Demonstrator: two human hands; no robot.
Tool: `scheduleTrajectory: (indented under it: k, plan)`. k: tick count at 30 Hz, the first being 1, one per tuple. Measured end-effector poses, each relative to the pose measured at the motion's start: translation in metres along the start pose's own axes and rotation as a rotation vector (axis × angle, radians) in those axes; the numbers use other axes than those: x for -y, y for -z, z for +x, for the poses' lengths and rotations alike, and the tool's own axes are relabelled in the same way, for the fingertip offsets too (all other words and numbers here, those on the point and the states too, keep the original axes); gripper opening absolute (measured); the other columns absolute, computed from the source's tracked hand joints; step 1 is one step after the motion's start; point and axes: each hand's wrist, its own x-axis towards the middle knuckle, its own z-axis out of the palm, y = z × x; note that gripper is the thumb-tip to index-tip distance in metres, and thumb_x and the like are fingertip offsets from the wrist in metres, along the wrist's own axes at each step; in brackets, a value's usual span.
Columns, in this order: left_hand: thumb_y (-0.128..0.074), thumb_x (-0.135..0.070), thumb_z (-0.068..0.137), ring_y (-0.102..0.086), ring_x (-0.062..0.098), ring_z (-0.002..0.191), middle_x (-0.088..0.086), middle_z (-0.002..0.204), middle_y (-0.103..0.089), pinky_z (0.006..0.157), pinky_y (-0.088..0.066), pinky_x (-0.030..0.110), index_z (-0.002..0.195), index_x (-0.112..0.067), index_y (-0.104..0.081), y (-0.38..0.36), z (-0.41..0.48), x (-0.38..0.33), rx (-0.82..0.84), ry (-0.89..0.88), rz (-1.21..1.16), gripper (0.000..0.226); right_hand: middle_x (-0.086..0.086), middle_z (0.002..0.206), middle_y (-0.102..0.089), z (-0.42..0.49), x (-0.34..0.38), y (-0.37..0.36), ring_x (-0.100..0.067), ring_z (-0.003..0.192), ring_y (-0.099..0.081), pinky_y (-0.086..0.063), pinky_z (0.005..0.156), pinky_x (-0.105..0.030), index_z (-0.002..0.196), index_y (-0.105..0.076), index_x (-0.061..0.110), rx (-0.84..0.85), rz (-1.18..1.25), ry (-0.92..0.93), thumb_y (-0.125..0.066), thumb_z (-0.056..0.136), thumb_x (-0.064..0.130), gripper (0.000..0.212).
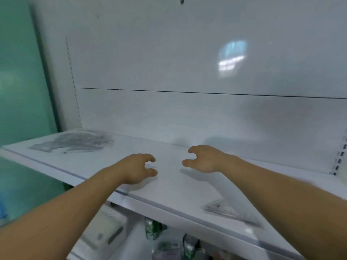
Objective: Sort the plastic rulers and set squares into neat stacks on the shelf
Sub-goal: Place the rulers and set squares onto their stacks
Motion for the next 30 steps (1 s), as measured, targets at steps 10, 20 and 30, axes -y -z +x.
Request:
scheduleTrajectory:
  k: [10,20,30]
  plan:
    - [-0.055,-0.047,0.089,-0.048,0.016,0.122,-0.006,0.141,-0.046,0.099,-0.038,0.029,0.132,-0.03,-0.047,0.072,-0.053,0.213,-0.115,0.198,-0.016,0.047,0.001,0.148,-0.039,0.111,0.221,-0.051,-0.019,0.133,-0.039,-0.032,0.107,-0.032,0.144,-0.035,0.027,0.071,0.068,0.244,-0.047,0.087,0.064,0.069]
    - [-0.061,-0.041,0.086,-0.042,0.017,0.128,-0.003,0.143,-0.044,0.103,-0.034,0.029,0.131,-0.026,-0.05,0.092,-0.016,0.343,-0.184,0.286,-0.042,0.048,-0.003,0.153,-0.031,0.235,0.319,-0.086,-0.021,0.139,-0.03,-0.026,0.11,-0.031,0.146,-0.031,0.021,0.033,-0.011,0.341,-0.048,0.089,0.059,0.071]
    - [-0.057,-0.044,0.089,-0.035,0.016,0.134,-0.005,0.149,-0.035,0.109,-0.028,0.033,0.138,-0.028,-0.042,0.11,0.098,0.435,-0.211,0.244,0.005,0.054,-0.011,0.147,-0.037,0.365,0.345,-0.109,-0.031,0.129,-0.04,-0.038,0.101,-0.039,0.144,-0.031,0.015,0.092,-0.117,0.155,-0.037,0.085,0.073,0.083]
